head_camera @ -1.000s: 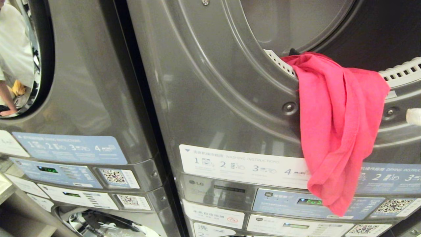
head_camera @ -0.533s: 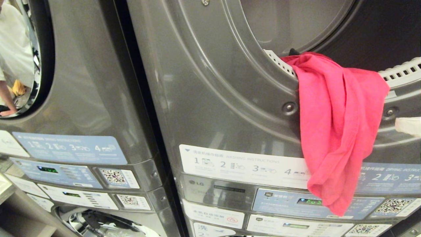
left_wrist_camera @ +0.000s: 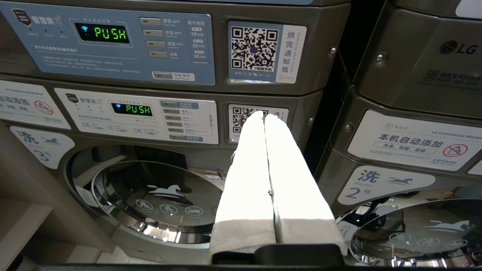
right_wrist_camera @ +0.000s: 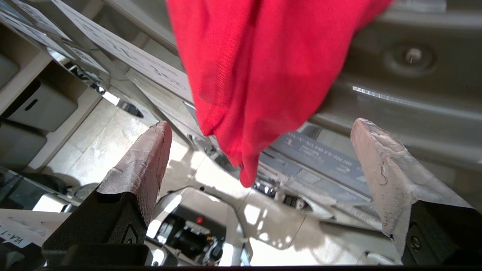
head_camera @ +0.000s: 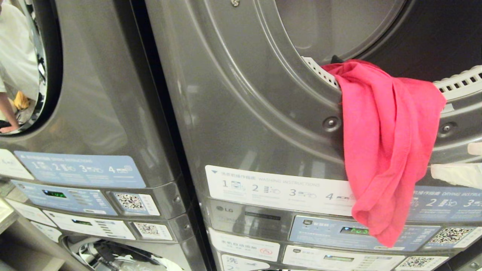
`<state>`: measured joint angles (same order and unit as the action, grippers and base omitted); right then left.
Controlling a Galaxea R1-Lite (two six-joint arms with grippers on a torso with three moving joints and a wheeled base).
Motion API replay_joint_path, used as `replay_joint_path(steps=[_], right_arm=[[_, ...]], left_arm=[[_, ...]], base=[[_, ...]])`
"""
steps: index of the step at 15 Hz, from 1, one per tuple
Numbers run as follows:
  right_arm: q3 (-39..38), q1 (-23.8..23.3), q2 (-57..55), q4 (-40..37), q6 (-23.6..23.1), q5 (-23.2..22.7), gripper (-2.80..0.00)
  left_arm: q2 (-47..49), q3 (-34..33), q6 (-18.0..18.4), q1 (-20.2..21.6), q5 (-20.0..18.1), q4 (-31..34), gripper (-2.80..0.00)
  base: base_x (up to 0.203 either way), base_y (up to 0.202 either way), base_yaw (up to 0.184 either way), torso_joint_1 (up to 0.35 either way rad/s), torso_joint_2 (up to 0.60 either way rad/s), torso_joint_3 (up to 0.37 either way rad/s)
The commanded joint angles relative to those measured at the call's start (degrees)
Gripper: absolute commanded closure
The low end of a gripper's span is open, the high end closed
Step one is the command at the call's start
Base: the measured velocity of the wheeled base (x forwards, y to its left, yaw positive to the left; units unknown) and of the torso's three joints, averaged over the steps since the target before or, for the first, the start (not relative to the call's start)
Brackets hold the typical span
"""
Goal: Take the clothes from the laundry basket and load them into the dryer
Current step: Put the clothes in the dryer
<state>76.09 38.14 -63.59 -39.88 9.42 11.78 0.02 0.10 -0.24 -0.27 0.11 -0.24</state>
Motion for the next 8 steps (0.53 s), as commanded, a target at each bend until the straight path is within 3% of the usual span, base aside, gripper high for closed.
replay_joint_path(steps=[1, 4, 8], right_arm=[[-1.6, -3.9, -0.3, -0.1, 0.2, -2.6, -2.80], [-4.2, -7.2, -0.3, 1.4, 1.4, -5.5, -2.80], [-5.2, -8.4, -1.5, 9.2, 3.0, -7.6, -2.80]], left_arm=[[-0.1, 0.0, 0.0, 0.0, 0.0, 0.0, 0.00], [-0.1, 0.0, 0.0, 0.0, 0.0, 0.0, 0.00], [-0.1, 0.0, 0.0, 0.0, 0.0, 0.0, 0.00]], base=[[0.000, 0.000, 0.000, 0.000, 0.00, 0.000], [0.000, 0.000, 0.000, 0.000, 0.00, 0.000], [0.000, 0.000, 0.000, 0.000, 0.00, 0.000]])
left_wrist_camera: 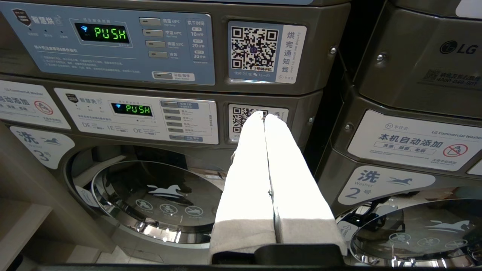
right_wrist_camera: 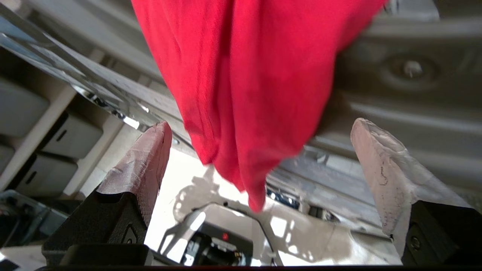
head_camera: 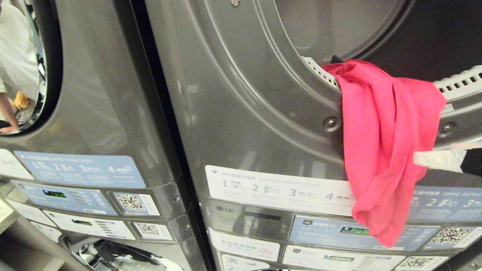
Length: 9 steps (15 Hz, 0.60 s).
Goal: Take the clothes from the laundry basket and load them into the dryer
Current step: Put the clothes in the dryer
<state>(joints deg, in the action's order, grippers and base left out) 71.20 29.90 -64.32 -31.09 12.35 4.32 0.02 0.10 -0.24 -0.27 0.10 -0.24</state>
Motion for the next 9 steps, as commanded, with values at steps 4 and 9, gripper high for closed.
replay_joint_path(steps=[4, 9], right_arm=[[-0.9, -0.1, -3.2, 3.9, 0.1, -2.6, -2.80], [-0.7, -0.1, -5.2, 3.9, 0.1, -3.7, -2.80]], left_arm=[[-0.1, 0.0, 0.0, 0.0, 0.1, 0.0, 0.00], [-0.1, 0.0, 0.0, 0.0, 0.0, 0.0, 0.00]], base=[[0.000, 0.000, 0.000, 0.000, 0.00, 0.000], [0.000, 0.000, 0.000, 0.000, 0.00, 0.000]])
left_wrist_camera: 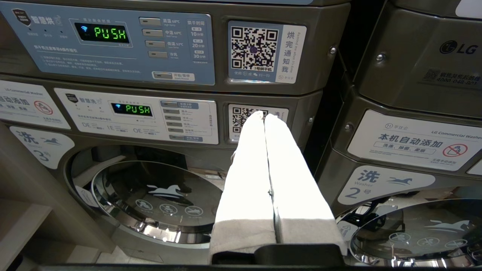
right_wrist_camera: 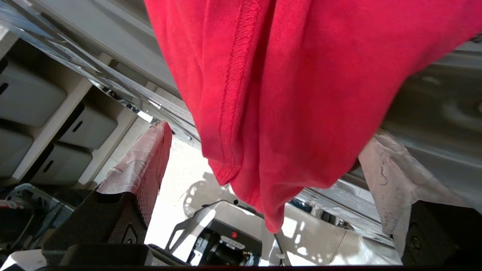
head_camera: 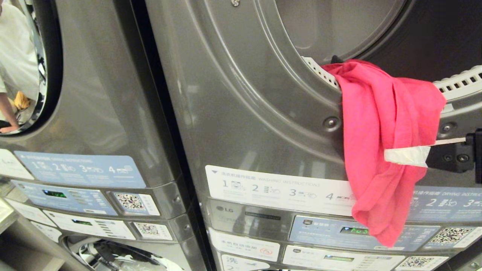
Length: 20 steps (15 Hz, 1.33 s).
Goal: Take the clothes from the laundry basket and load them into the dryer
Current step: Put the clothes in the dryer
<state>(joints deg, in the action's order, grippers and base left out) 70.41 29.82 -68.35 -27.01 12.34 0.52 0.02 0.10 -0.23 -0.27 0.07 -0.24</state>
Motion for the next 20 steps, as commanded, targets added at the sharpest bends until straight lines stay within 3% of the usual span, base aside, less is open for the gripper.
replay_joint_path(steps=[1, 4, 5, 12, 15, 18, 20], right_arm=[[0.2, 0.0, -1.5, -0.1, 0.4, 0.1, -2.80], [0.0, 0.0, -2.9, -0.1, 0.8, 0.2, -2.80], [-0.1, 0.0, -3.2, -0.1, 0.8, 0.3, 0.00], [1.2, 0.1, -2.1, -0.2, 0.4, -0.5, 0.00], [2.4, 0.5, 0.9, -0.4, -1.4, -5.0, 0.00], [7.1, 0.4, 0.7, -0.2, -0.8, -6.5, 0.00], [13.3, 0.4, -1.9, 2.2, 2.5, -6.2, 0.00]], left_arm=[[-0.1, 0.0, 0.0, 0.0, 0.0, 0.0, 0.00], [-0.1, 0.0, 0.0, 0.0, 0.0, 0.0, 0.00], [-0.1, 0.0, 0.0, 0.0, 0.0, 0.0, 0.00], [-0.1, 0.0, 0.0, 0.0, 0.0, 0.0, 0.00], [-0.1, 0.0, 0.0, 0.0, 0.0, 0.0, 0.00], [-0.1, 0.0, 0.0, 0.0, 0.0, 0.0, 0.00], [-0.1, 0.0, 0.0, 0.0, 0.0, 0.0, 0.00]], base=[[0.000, 0.000, 0.000, 0.000, 0.00, 0.000], [0.000, 0.000, 0.000, 0.000, 0.00, 0.000], [0.000, 0.000, 0.000, 0.000, 0.00, 0.000], [0.000, 0.000, 0.000, 0.000, 0.00, 0.000], [0.000, 0.000, 0.000, 0.000, 0.00, 0.000], [0.000, 0.000, 0.000, 0.000, 0.00, 0.000], [0.000, 0.000, 0.000, 0.000, 0.00, 0.000]])
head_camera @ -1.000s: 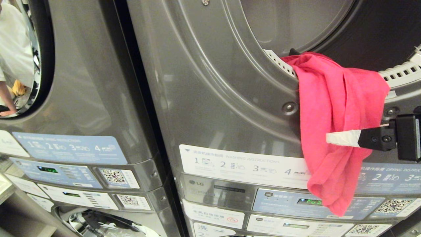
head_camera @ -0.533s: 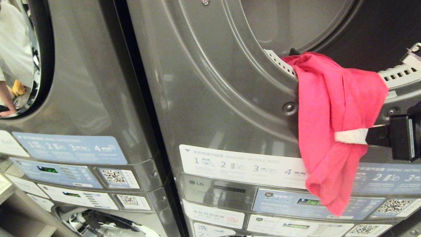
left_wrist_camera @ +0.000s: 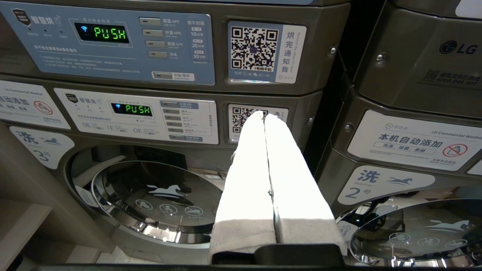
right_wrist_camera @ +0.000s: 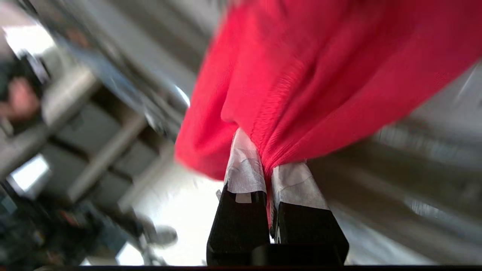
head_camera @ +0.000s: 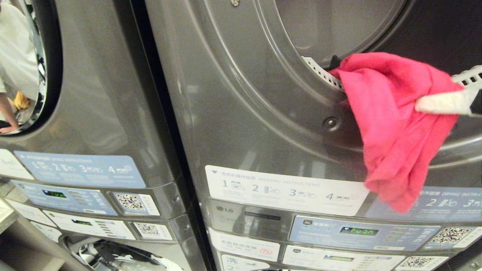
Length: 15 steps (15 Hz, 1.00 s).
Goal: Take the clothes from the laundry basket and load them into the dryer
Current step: Put the clothes in the dryer
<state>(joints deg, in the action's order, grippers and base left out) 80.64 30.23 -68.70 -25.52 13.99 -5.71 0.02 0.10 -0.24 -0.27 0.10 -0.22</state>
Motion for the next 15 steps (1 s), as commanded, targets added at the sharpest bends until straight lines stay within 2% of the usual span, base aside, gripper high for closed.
replay_joint_path(steps=[1, 3, 6, 8, 11, 13, 14, 15], right_arm=[[6.6, -0.2, -3.8, 3.3, 2.5, 1.5, 0.00], [13.5, -0.3, -9.8, 9.3, 3.3, 10.5, 0.00], [17.6, -0.8, -18.0, 15.1, -1.9, 22.1, 0.00], [19.9, -1.7, -23.7, 22.6, -4.0, 29.4, 0.00], [23.7, -4.6, -33.1, 33.1, -8.5, 33.1, 0.00], [29.6, -6.4, -38.6, 35.8, -10.6, 33.8, 0.00], [31.1, -7.5, -40.2, 36.0, -11.7, 33.8, -2.80], [31.3, -7.9, -40.4, 35.6, -12.1, 33.6, -2.80]], left_arm=[[-0.1, 0.0, 0.0, 0.0, 0.0, 0.0, 0.00], [-0.1, 0.0, 0.0, 0.0, 0.0, 0.0, 0.00], [-0.1, 0.0, 0.0, 0.0, 0.0, 0.0, 0.00], [-0.1, 0.0, 0.0, 0.0, 0.0, 0.0, 0.00], [-0.1, 0.0, 0.0, 0.0, 0.1, 0.0, 0.00], [-0.1, 0.0, 0.0, 0.0, 0.1, 0.0, 0.00], [-0.1, 0.0, 0.0, 0.0, 0.1, 0.0, 0.00], [-0.1, 0.0, 0.0, 0.0, 0.0, 0.0, 0.00]], base=[[0.000, 0.000, 0.000, 0.000, 0.00, 0.000], [0.000, 0.000, 0.000, 0.000, 0.00, 0.000], [0.000, 0.000, 0.000, 0.000, 0.00, 0.000], [0.000, 0.000, 0.000, 0.000, 0.00, 0.000], [0.000, 0.000, 0.000, 0.000, 0.00, 0.000], [0.000, 0.000, 0.000, 0.000, 0.00, 0.000], [0.000, 0.000, 0.000, 0.000, 0.00, 0.000], [0.000, 0.000, 0.000, 0.000, 0.00, 0.000]])
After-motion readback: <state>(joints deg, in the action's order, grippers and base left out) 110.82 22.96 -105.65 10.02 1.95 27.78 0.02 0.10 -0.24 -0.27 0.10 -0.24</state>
